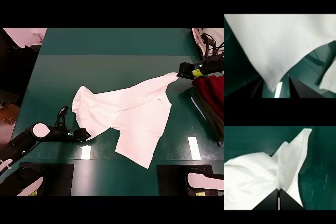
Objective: Fold the shirts.
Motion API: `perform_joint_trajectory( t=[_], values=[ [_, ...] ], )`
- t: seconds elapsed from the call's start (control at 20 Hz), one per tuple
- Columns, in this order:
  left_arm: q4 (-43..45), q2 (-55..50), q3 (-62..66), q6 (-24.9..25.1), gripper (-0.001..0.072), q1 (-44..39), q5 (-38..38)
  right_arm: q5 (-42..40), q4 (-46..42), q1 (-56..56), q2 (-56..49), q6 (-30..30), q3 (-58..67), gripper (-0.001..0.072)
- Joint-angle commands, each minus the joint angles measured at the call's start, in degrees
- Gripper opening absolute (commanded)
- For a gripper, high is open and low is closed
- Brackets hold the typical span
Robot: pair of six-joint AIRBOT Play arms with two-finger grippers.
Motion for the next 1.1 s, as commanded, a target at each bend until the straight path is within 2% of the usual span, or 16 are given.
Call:
perform_joint_trajectory(
  t=[0.0,0.05,0.1,0.15,0.3,0.45,0.65,0.85,1.05],
  values=[
    [0.1,0.0,0.0,-0.4,0.0367,-0.3,1.4,0.1,0.0,0.0,0.0,0.0,0.0,0.0010],
    [0.0,0.0,0.0,-0.5,0.0324,-0.3,2.1,0.1,0.0,0.0,0.0,0.0,0.0,0.0010],
    [-0.5,0.0,0.0,-0.5,0.0119,-0.3,2.9,0.1,0.0,0.0,0.0,0.0,0.0,0.0010],
    [-1.7,0.0,0.0,-0.5,0.0040,-0.3,3.6,0.1,0.0,0.0,0.1,0.0,0.0,0.0010],
    [-5.0,0.0,2.3,0.4,0.0025,-0.3,4.5,0.0,-0.2,-0.3,1.3,-0.7,0.9,0.0010],
    [-4.8,1.2,14.1,5.1,0.0025,3.8,3.2,0.7,-0.1,-2.0,3.7,-1.1,6.6,0.0010],
    [-3.6,1.7,43.3,12.2,0.0024,14.4,-1.2,0.5,-0.1,-4.7,9.2,-1.6,16.8,0.0010],
    [3.1,1.7,72.0,13.7,0.0024,20.7,-1.7,-0.3,-0.1,-7.1,15.1,-2.4,26.4,0.0010],
    [10.3,1.7,92.0,13.6,0.0024,21.7,-1.9,-2.8,-0.1,-9.2,21.1,-2.4,34.5,0.0010]
  ],
)
